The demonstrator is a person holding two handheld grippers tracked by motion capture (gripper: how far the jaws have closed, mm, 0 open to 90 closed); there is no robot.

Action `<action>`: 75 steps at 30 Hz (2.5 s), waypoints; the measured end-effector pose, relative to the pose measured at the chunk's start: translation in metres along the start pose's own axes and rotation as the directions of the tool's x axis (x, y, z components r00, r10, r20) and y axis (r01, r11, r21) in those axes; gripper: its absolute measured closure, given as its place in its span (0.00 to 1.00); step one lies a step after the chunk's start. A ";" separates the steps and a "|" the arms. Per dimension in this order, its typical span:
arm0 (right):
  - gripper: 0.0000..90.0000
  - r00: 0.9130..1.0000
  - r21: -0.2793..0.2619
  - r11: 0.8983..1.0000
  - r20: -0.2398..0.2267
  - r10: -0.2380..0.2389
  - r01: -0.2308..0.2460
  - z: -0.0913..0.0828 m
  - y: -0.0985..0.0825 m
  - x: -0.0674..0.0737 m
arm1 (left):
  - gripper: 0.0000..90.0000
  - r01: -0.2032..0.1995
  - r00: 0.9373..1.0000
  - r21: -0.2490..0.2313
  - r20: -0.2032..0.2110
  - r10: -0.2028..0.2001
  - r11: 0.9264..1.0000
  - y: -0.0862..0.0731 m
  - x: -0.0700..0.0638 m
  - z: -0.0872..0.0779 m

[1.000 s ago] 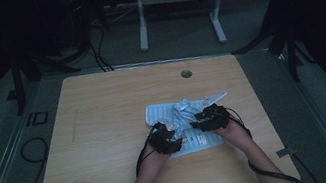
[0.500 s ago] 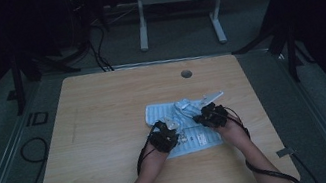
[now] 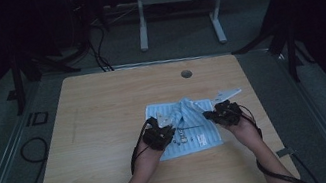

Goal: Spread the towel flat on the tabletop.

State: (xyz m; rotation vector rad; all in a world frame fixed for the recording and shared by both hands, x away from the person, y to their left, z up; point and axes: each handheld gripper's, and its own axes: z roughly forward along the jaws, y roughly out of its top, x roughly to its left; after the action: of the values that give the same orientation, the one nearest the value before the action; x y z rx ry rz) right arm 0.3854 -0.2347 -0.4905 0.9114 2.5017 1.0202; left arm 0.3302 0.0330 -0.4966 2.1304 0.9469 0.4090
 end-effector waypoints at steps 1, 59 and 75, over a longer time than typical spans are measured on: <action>1.00 1.000 -0.001 1.000 -0.001 0.009 -0.009 -0.003 -0.002 -0.001 | 0.95 0.005 1.000 -0.018 -0.006 -0.005 1.000 0.001 0.002 -0.007; 0.69 0.994 0.045 0.996 -0.078 0.076 -0.073 -0.015 -0.083 0.019 | 0.41 -0.001 0.991 0.151 0.135 -0.020 0.989 -0.064 0.000 -0.007; 0.68 0.997 0.056 0.996 -0.026 0.067 -0.066 0.003 -0.075 0.007 | 0.42 -0.010 0.997 0.196 0.077 -0.005 0.980 -0.041 0.028 0.023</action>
State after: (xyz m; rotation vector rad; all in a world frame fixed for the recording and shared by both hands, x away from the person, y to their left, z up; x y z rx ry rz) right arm 0.3480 -0.2705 -0.5458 1.0094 2.5496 0.9950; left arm 0.3412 0.0603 -0.5430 2.3081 0.9747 0.2401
